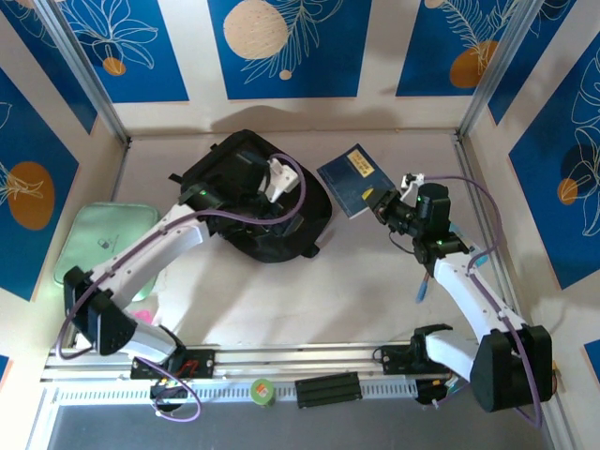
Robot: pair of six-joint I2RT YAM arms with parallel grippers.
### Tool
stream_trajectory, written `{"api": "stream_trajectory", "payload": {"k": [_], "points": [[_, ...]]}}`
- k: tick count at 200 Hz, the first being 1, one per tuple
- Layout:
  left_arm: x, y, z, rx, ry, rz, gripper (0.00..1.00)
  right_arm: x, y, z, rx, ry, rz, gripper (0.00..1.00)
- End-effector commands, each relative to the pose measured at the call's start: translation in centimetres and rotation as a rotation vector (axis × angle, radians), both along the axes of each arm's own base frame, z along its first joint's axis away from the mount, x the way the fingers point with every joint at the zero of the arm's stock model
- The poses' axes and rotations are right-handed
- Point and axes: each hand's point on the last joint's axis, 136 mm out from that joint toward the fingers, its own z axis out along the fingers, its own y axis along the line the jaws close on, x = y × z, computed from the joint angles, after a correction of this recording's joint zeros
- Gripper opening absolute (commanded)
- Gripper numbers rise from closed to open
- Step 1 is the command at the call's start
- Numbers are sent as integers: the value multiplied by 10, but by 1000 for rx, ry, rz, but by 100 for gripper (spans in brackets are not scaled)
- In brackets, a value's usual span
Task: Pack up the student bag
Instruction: Open the student bag at the top-center of the table.
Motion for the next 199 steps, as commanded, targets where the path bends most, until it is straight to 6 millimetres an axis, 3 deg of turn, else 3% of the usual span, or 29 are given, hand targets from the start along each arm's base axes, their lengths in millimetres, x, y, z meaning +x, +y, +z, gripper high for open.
{"api": "stream_trajectory", "payload": {"k": [1,52,94,153,180,199], "points": [[-8,8,-31,251,17,-120,95,-4,-11,9,-28,-26,-11,8],[-2,-15,-70,438,71,-223,79,-6,-35,3,-19,10,-72,8],[11,-15,-94,687,69,-273,61,-9,-42,-2,-12,31,-84,7],[25,-23,-95,772,33,-282,35,-14,-51,-6,1,47,-111,7],[25,-29,-83,733,23,-278,17,-16,-58,-3,-6,45,-126,7],[18,-33,-75,687,30,-295,13,-17,-64,-3,-5,46,-144,7]]}}
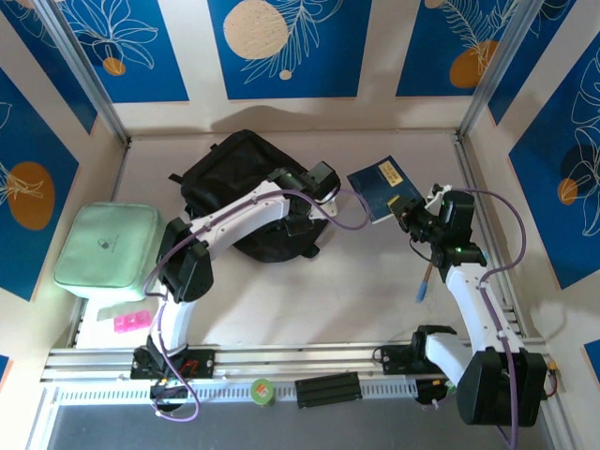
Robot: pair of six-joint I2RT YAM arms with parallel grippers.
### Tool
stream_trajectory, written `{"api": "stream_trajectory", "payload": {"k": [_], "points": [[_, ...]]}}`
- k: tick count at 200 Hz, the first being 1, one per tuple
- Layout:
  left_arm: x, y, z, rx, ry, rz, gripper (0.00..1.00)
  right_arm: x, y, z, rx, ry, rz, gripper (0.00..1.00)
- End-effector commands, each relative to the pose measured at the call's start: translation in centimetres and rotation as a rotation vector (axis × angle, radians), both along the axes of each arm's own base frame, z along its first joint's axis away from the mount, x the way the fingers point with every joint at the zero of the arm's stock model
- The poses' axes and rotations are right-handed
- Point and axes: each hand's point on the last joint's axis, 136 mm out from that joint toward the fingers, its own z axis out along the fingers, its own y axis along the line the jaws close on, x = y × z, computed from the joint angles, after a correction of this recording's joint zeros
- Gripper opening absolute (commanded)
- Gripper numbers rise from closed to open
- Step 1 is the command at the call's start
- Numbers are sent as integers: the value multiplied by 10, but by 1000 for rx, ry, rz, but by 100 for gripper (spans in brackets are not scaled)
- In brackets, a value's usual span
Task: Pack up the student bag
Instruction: Open the student bag at the top-center of the table, then place the book in the student bag.
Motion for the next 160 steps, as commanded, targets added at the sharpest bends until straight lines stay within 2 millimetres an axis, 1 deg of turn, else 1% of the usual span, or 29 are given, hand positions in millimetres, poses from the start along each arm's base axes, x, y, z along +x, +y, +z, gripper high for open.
{"api": "stream_trajectory", "payload": {"k": [1,11,19,40,63,81,97,118,139,160], "points": [[-9,-2,15,-22,16,-18,13,-4,-3,12,-6,-45,14,7],[-10,-1,18,-31,16,-12,9,-5,-6,11,-4,-41,7,7],[-10,0,21,-32,12,-8,0,-5,-8,11,-3,-42,3,7],[-9,4,25,-33,-4,8,0,-7,-11,10,-1,-37,-6,7],[-5,5,34,-53,-39,25,0,-10,-12,8,2,-28,-2,7],[1,5,49,-91,-94,47,0,-12,-11,7,4,-23,10,6],[14,7,71,-139,-207,92,0,-15,-9,4,8,-11,31,6],[33,16,102,-220,-374,176,0,-20,0,5,16,-12,92,7],[41,20,126,-353,-485,265,0,-28,14,8,48,-20,186,7],[38,19,132,-479,-513,316,0,-34,34,7,101,9,274,7]]}}
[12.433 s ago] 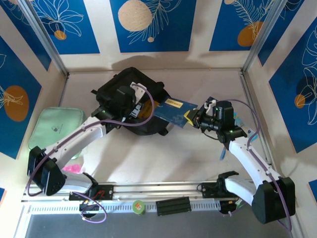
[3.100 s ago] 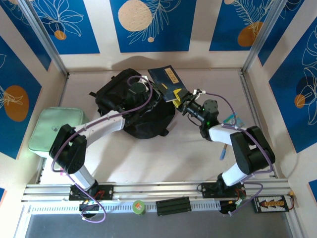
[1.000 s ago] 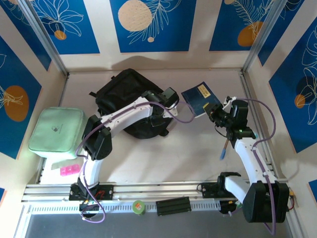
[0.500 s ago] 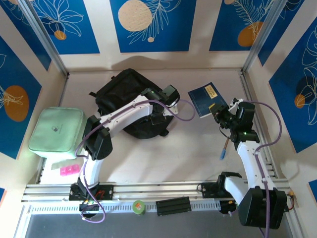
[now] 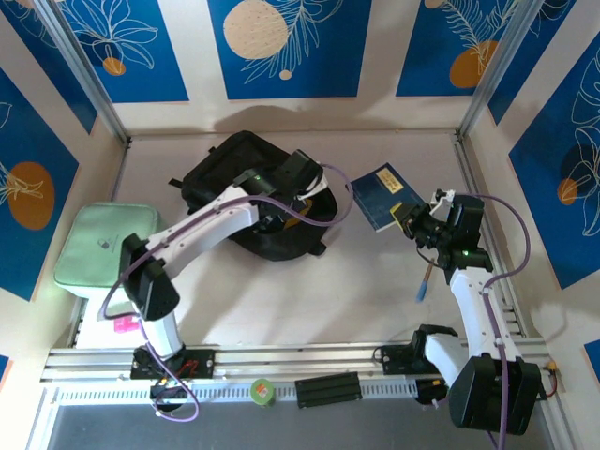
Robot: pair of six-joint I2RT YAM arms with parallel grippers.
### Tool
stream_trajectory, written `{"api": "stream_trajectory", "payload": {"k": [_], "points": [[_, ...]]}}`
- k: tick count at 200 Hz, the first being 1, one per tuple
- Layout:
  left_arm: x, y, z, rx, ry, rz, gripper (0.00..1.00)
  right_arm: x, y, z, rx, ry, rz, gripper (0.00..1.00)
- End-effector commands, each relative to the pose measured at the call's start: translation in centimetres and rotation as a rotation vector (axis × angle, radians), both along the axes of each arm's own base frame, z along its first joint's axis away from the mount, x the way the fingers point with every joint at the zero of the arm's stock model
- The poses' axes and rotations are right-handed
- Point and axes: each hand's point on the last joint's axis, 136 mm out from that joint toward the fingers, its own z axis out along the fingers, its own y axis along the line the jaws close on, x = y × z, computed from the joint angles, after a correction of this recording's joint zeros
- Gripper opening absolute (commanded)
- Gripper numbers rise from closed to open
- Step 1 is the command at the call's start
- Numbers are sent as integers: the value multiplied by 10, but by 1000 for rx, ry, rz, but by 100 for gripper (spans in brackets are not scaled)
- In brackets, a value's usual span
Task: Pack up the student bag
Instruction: Place the book in the student bag.
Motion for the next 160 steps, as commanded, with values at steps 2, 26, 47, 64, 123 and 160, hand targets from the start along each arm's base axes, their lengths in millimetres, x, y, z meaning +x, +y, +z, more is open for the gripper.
{"api": "stream_trajectory", "payload": {"k": [2,26,47,64,123,160], "points": [[13,-3,39,-234,-162,104,0,-13,30,10,66,-16,170,7],[9,-5,40,-338,-188,103,0,-19,58,3,86,27,246,7],[-1,-13,37,-399,-177,36,0,-21,78,-7,74,74,284,7],[-4,-13,35,-409,-181,18,0,-17,91,-11,75,97,314,7],[-14,-13,33,-430,-185,-36,0,20,133,-16,111,199,417,7],[-15,-11,39,-452,-210,-41,0,43,168,-31,80,276,492,6]]}}
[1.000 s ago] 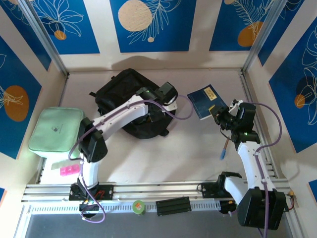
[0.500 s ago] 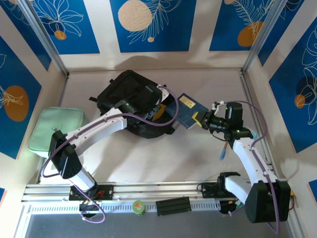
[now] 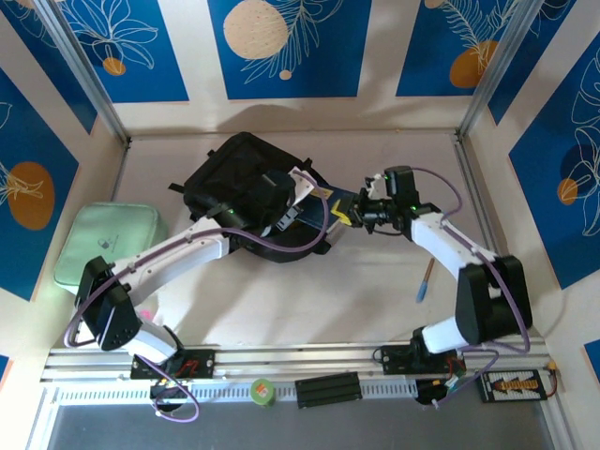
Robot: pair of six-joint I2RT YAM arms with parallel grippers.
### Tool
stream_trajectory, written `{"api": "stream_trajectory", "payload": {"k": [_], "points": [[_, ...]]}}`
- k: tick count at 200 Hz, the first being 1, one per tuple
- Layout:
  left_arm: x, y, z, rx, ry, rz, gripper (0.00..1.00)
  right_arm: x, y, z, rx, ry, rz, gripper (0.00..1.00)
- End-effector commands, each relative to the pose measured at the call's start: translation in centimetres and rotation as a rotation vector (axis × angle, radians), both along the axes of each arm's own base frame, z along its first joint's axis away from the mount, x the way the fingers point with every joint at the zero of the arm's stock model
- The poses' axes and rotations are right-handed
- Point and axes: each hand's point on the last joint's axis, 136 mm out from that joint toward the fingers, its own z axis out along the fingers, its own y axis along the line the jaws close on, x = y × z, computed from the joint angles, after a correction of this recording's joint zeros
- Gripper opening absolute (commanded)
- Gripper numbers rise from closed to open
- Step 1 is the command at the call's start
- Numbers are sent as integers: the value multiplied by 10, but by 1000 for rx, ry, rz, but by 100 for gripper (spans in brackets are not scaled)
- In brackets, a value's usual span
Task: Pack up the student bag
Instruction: Place the book in the student bag.
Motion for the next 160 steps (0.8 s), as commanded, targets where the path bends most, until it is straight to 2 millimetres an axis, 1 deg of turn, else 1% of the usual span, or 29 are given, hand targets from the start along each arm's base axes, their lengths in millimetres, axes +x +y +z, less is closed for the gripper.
{"api": "stream_trajectory", "payload": {"k": [1,23,38,60,86,107,123,138,145,160], "points": [[0,-6,35,-103,-82,-25,0,6,27,6,17,11,83,6],[-1,-5,36,-109,-91,-20,0,16,44,-8,9,47,121,6],[0,-3,38,-122,-103,-12,0,23,57,-13,16,46,152,6],[1,0,46,-151,-133,7,0,35,75,-24,5,43,185,6],[3,0,52,-179,-151,19,0,53,93,-40,7,38,181,6],[4,-1,51,-194,-140,22,0,69,106,-56,4,36,160,6],[5,-1,50,-196,-131,26,0,77,115,-66,14,32,148,7],[6,0,50,-195,-127,31,0,83,119,-75,20,29,125,9],[7,0,48,-196,-124,31,0,86,120,-75,28,24,120,12],[8,0,45,-200,-111,36,0,88,122,-75,41,14,113,22]]}}
